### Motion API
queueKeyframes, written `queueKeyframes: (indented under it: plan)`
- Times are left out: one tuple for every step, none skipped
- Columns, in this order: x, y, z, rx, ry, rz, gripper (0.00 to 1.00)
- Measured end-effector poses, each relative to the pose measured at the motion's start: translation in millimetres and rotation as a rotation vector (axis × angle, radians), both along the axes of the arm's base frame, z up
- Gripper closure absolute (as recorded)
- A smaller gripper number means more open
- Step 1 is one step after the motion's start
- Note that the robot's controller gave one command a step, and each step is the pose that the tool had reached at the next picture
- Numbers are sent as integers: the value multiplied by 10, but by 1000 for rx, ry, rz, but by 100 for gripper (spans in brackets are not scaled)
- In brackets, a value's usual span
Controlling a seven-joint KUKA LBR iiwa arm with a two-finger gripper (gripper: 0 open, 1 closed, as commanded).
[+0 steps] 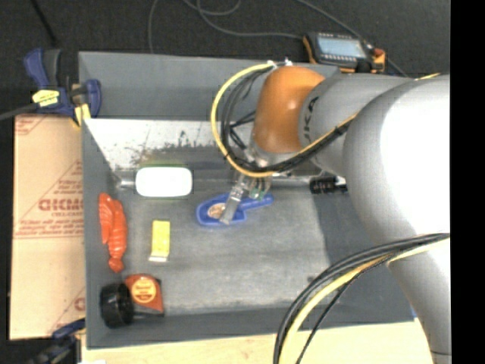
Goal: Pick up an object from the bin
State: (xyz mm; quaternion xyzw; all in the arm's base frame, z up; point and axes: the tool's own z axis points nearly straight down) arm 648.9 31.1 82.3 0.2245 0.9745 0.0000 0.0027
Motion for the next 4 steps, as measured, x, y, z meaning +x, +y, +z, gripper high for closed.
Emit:
queueKeyframes:
  plan:
    - [-133,-105,-87,2,-4,-133,100]
    - [-132,-104,-87,2,-4,-132,100]
    - [-217,-135,0,0,7,-90,100]
    - [-251,-253,558,0,6,-18,100]
